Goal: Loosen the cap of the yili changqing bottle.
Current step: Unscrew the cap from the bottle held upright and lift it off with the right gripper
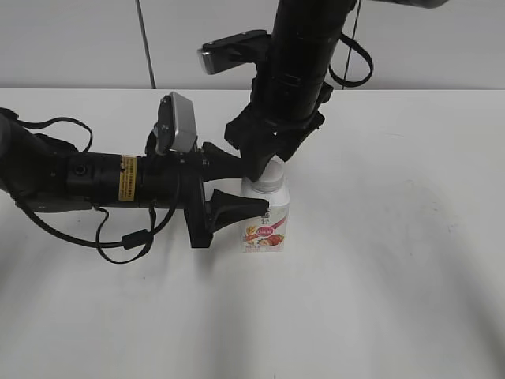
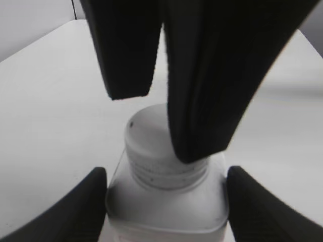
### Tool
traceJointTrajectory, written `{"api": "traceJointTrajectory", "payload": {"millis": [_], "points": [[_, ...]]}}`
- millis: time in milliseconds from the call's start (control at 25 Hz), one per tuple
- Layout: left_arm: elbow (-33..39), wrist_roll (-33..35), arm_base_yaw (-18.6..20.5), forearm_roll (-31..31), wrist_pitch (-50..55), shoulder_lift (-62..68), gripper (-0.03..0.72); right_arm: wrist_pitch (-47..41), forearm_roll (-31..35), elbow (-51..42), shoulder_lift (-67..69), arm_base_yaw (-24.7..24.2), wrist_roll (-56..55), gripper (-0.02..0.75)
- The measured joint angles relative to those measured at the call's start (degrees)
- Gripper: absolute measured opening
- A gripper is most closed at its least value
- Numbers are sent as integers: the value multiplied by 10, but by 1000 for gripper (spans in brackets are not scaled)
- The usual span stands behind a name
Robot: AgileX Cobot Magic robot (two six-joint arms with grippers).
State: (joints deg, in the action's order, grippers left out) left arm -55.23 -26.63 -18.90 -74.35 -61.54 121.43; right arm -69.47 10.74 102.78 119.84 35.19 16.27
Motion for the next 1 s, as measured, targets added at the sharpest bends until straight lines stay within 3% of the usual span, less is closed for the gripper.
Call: {"api": "traceJointTrajectory", "payload": {"millis": [240,520,1000], "points": [[0,0,0,0,0,0,439,-2,1,0,5,0,-6,491],[0,0,0,0,0,0,439,-2,0,0,20,0,-9,415],[0,-2,0,2,1,0,439,-13,0,20,28,1,14,397]]}}
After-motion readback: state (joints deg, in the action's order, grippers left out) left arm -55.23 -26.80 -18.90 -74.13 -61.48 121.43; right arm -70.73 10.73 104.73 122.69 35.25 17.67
